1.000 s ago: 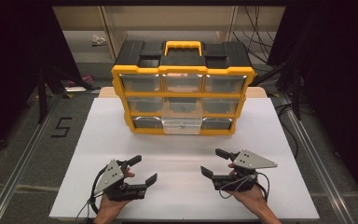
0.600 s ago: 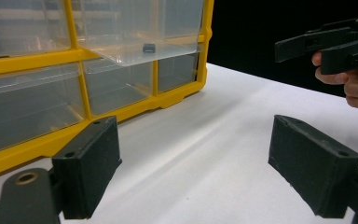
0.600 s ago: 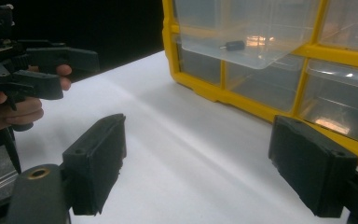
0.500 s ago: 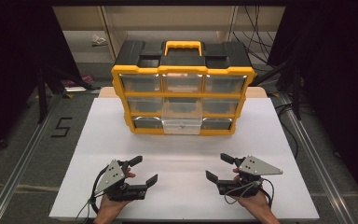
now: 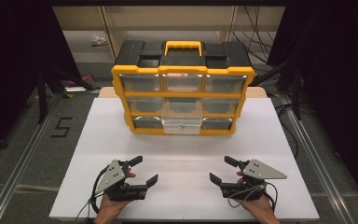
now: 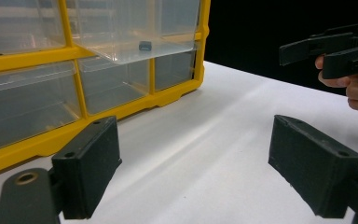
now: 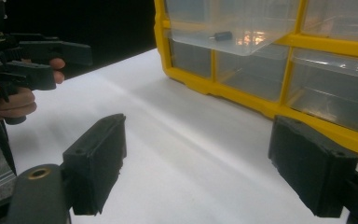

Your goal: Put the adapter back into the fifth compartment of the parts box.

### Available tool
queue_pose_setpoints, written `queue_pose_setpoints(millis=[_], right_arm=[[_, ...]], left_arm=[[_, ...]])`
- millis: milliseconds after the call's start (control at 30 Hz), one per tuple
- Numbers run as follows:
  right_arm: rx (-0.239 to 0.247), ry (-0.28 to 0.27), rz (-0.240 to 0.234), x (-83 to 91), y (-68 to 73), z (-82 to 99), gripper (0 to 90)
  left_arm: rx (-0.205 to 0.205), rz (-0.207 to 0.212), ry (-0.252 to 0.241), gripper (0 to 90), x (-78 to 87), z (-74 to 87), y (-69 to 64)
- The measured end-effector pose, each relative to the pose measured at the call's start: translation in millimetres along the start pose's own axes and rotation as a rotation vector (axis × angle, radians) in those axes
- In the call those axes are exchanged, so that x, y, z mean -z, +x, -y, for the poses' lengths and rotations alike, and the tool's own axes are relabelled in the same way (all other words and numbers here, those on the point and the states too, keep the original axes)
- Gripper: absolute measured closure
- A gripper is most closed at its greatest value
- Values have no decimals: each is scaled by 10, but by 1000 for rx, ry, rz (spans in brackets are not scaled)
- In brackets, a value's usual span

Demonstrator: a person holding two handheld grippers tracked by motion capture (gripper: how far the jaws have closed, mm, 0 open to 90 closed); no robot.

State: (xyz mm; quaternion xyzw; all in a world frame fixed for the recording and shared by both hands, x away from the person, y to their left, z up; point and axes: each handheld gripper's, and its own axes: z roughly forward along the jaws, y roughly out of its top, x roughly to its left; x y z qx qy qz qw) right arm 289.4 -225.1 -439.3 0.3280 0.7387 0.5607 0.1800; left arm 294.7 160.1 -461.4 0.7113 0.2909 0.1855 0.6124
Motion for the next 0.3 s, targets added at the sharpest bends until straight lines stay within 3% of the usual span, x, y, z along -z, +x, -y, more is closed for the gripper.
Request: queue_pose_setpoints(millis=[300], right_arm=[[3,-5,3,-6,-5,-3,199]], left_arm=[[-1,-1,-1,160,-2,1,1]])
